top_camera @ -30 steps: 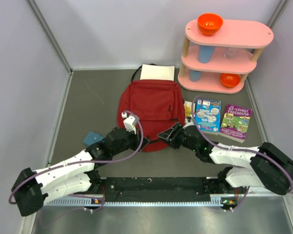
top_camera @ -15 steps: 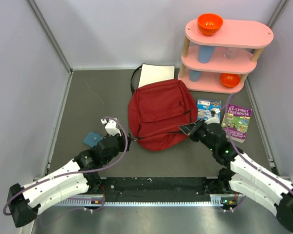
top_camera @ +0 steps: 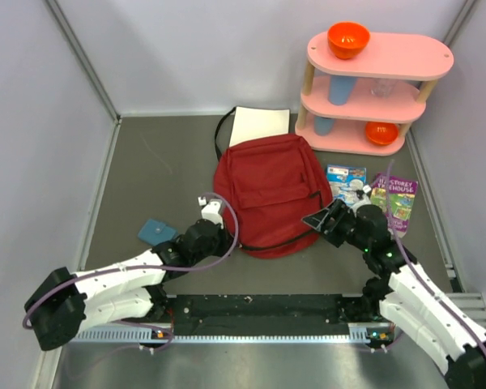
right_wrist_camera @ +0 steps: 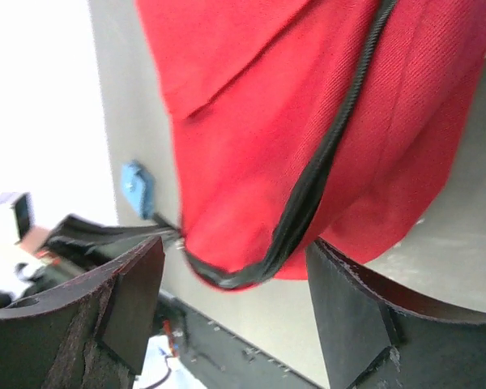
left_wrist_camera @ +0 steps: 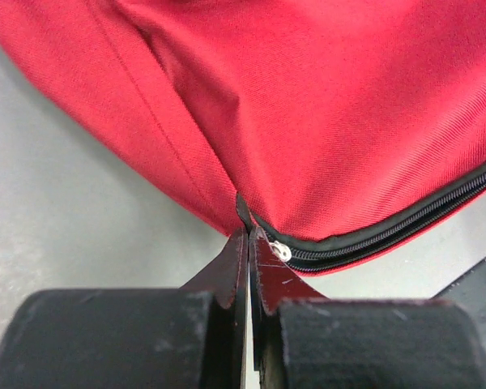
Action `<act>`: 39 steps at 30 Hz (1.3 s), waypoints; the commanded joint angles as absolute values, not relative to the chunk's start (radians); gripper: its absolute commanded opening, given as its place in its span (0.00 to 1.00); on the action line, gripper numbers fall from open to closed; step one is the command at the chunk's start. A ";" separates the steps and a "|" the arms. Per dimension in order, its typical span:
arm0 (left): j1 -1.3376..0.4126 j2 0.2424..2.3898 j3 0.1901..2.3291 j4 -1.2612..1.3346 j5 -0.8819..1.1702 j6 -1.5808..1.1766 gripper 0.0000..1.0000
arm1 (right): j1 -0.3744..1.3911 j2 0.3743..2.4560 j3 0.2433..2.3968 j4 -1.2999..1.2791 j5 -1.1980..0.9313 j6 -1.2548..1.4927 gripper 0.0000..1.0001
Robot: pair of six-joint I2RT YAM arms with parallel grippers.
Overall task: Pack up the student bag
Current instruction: Unzip the student bag at the center of the board.
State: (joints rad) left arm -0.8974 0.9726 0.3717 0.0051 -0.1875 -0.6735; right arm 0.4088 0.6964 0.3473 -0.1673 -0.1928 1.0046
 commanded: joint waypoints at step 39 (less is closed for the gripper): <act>-0.959 0.917 0.388 0.089 -0.234 -0.654 0.00 | 0.856 0.883 0.295 0.172 0.205 1.330 0.00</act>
